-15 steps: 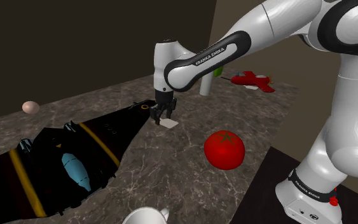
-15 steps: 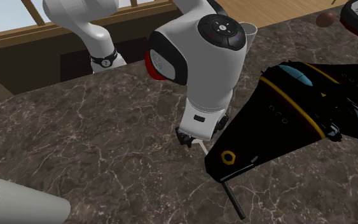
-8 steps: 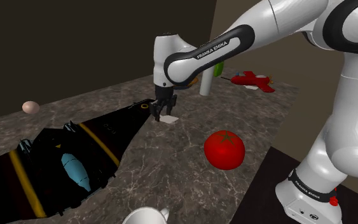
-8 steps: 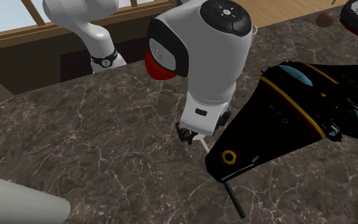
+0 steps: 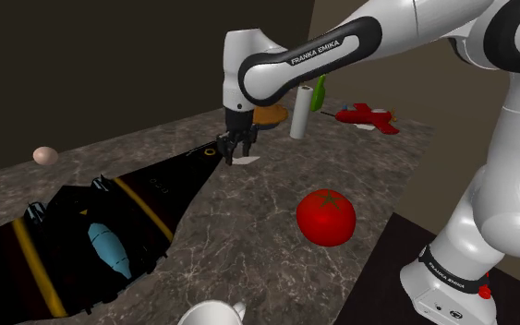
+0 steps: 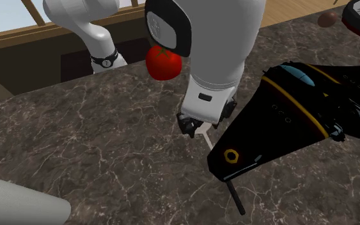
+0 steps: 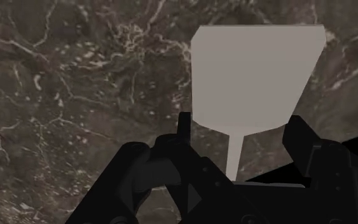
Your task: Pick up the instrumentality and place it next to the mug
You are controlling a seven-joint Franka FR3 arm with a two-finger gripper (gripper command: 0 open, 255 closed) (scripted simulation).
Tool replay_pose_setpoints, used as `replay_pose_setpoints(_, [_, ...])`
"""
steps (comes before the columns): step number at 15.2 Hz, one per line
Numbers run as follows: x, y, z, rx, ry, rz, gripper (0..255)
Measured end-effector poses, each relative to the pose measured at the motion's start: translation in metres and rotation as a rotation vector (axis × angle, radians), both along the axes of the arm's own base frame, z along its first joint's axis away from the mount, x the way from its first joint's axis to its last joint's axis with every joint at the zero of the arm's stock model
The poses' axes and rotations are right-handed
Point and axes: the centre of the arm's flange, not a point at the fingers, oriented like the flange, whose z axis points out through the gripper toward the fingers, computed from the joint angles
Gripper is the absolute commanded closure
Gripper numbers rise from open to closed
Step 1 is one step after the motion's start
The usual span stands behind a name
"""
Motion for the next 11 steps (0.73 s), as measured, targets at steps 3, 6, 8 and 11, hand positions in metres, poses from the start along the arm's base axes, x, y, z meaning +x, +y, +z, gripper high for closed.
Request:
replay_pose_setpoints(3, [0.002, 0.001, 0.016, 0.000, 0.000, 0.000, 255])
replay_pose_setpoints(6, [0.001, 0.000, 0.031, 0.000, 0.000, 0.000, 255])
replay_pose_setpoints(8, [0.000, 0.000, 0.042, 0.000, 0.000, 0.000, 255])
replay_pose_setpoints(11, [0.000, 0.000, 0.057, 0.000, 0.001, 0.000, 255])
